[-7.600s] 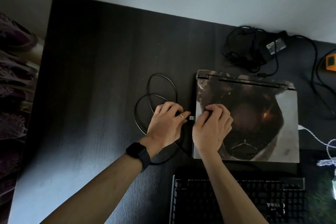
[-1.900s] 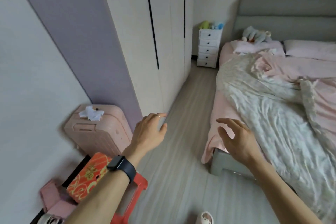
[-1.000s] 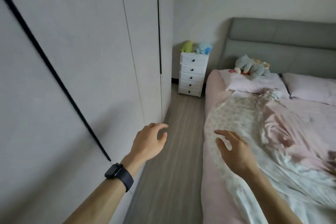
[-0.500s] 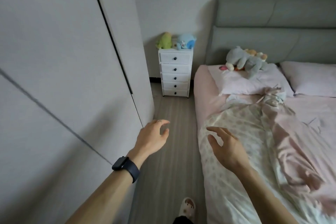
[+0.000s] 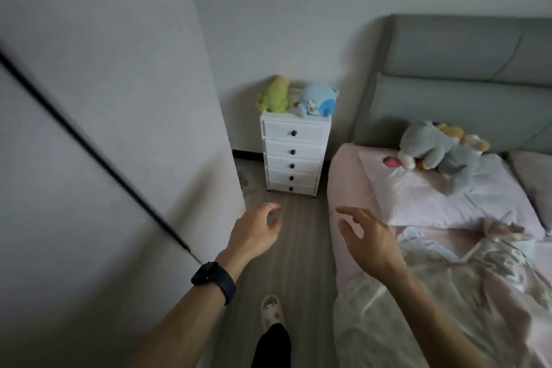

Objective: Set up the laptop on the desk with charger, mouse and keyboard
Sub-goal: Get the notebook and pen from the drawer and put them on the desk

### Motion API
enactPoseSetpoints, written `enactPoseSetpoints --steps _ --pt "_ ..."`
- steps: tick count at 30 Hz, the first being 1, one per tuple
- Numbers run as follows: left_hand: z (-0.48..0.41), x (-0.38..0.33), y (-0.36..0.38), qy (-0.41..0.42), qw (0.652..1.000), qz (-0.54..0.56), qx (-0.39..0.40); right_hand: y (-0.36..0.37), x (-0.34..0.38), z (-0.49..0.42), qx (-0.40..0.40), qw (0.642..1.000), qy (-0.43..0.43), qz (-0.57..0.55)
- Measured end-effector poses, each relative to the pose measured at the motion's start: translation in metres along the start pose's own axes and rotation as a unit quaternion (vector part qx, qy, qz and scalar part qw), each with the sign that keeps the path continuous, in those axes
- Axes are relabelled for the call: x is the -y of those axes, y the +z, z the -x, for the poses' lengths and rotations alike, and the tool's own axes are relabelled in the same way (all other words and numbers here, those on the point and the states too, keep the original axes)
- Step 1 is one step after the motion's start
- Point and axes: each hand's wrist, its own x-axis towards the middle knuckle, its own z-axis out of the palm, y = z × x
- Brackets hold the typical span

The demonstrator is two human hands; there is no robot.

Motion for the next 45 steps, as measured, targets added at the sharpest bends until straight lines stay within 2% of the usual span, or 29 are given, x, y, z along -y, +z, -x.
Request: enactPoseSetpoints --steps 7,11,15,18,22,27,32,35,37,41,45 --pt "-0.171 -0.002 -0.02 0.015 0.999 0.006 0.03 0.018 0.004 -0.15 0.018 1.0 0.022 0.004" --pt "-0.242 -0.008 -0.014 -0.003 0.997 0.026 0.076 0.023 -0.008 -0.215 0.046 0.997 0.063 0.004" --pt "-0.325 -0.007 -0.01 -0.029 0.994 0.044 0.099 0.031 -0.026 -0.299 0.076 0.995 0.063 0.009" --pt "-0.381 -0.004 -0.001 -0.064 0.991 0.072 0.088 0.041 -0.042 -0.368 0.104 0.993 0.056 0.02" --pt "-0.427 -0.003 0.017 -0.158 0.972 0.146 0.096 0.054 -0.063 -0.434 0.149 0.987 0.056 0.025" --pt "-0.485 0.01 0.045 -0.26 0.934 0.232 0.078 0.09 -0.099 -0.512 0.23 0.97 0.044 0.069" --pt "-0.543 0.029 0.076 -0.379 0.853 0.352 0.074 0.136 -0.128 -0.578 0.244 0.963 0.025 0.111" --pt "-0.577 0.039 0.097 -0.404 0.838 0.358 0.083 0.156 -0.152 -0.607 0.252 0.947 0.0 0.198" --pt "-0.596 0.047 0.111 -0.421 0.824 0.37 0.082 0.169 -0.168 -0.619 0.243 0.941 0.0 0.235" --pt "-0.634 0.064 0.13 -0.473 0.757 0.45 0.03 0.191 -0.185 -0.628 0.178 0.948 -0.021 0.262" --pt "-0.667 0.078 0.145 -0.485 0.703 0.52 -0.019 0.207 -0.192 -0.627 0.147 0.955 -0.012 0.258"
